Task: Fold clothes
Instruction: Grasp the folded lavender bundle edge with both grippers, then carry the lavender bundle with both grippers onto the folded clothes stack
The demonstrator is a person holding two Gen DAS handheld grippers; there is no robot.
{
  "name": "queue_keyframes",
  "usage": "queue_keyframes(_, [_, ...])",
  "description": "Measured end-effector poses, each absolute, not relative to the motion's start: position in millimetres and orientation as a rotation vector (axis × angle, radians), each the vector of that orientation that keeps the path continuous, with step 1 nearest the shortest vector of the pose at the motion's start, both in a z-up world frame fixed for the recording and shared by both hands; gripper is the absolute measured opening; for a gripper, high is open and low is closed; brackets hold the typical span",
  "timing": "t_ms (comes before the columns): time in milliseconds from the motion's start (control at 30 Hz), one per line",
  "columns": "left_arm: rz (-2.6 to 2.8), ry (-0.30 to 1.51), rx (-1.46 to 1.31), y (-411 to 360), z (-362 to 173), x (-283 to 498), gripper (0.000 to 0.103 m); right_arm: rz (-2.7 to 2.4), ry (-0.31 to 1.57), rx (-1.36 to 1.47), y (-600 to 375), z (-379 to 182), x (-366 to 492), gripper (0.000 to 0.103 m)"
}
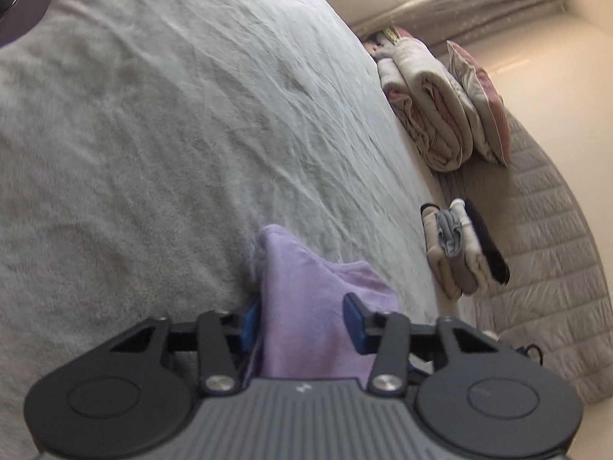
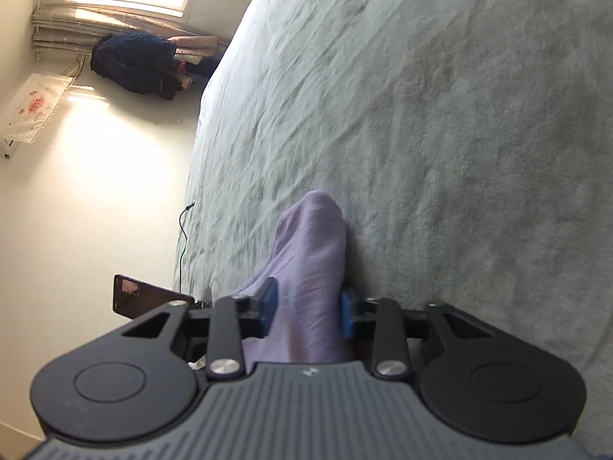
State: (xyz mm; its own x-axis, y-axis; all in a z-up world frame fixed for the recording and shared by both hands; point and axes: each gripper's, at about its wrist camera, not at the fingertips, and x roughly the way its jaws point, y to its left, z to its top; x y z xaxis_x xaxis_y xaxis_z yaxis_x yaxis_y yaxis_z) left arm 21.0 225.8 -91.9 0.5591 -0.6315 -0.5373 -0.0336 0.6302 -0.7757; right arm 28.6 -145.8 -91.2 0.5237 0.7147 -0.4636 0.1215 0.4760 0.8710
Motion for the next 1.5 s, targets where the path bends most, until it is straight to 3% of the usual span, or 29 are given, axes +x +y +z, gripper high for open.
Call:
queue_keyframes(33, [-0.393, 0.922, -0.846, 225, -93, 20, 0.033, 0.440, 0.974, 1.036, -144, -92, 29, 0.018])
queue_keyframes(67, [-0.381, 0.920, -0.860, 224, -95, 19, 0.022, 0.439, 0.969, 1.039, -143, -91, 29, 0.018])
queue_keyframes(200, [-0.375, 0.867, -0.865, 215, -87, 13, 0.018, 0.460, 0.925, 1.011, -146, -75, 24, 0.017])
queue_keyframes(733, [-0.515, 0.666, -0.753, 111, 10, 38, 0.017, 0.485, 0.674, 0.930, -213, 25, 38, 0.017])
queue_keyframes(1500, [-0.797, 0.599, -0.733, -188, 117, 169, 0.017, 0.238, 0.396, 0.785, -444, 118, 98, 0.017])
